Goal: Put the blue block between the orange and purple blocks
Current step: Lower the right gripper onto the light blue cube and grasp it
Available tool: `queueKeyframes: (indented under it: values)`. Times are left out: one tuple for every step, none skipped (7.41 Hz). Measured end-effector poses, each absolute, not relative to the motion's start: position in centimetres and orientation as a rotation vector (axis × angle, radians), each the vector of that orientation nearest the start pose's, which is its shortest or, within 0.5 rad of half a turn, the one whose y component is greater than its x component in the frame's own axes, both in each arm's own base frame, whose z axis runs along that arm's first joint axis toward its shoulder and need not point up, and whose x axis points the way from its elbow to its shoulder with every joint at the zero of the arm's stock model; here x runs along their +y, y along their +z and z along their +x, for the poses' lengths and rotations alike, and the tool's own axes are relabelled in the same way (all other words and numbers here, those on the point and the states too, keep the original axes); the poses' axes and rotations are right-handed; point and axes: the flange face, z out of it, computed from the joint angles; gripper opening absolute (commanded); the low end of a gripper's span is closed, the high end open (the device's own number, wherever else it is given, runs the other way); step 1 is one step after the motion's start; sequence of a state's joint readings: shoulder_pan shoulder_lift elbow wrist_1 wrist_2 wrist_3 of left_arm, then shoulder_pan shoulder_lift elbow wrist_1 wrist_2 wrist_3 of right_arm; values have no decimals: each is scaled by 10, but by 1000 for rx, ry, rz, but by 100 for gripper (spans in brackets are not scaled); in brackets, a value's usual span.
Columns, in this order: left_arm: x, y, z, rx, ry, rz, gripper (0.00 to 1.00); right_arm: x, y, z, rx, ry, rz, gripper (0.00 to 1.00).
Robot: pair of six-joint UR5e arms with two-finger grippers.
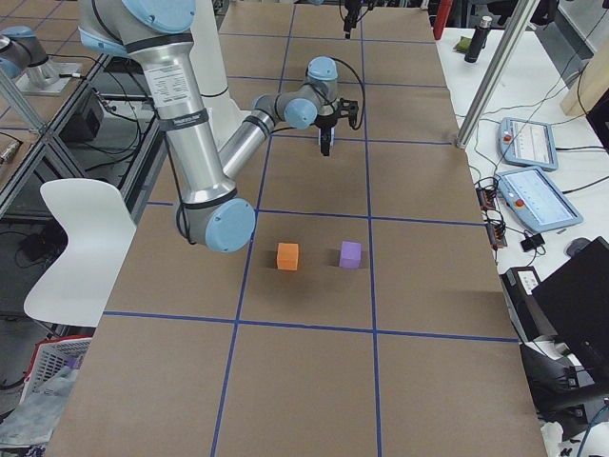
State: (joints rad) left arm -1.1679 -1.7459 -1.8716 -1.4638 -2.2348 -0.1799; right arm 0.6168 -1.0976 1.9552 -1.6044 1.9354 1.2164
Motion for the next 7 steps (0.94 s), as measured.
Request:
queueKeyframes:
  values:
    - [-531,483,94,741,375,152,100,-418,206,-470,-860,107,73,100]
    - [-532,526,44,746,401,155,100,-420,188,-504,-843,110,70,100]
    - [-527,566,0,758,396,149,100,-425,174,-531,-829,108,68,100]
    - [-514,598,-32,776,369,137,100,-428,165,-555,-813,98,63,100]
    - [-503,614,-50,785,347,132,100,-428,166,-571,-799,84,63,100]
    - [-497,621,-57,788,336,130,100,-427,172,-585,-796,73,78,100]
    - [-494,624,-60,789,331,128,100,-425,182,-600,-799,61,102,100]
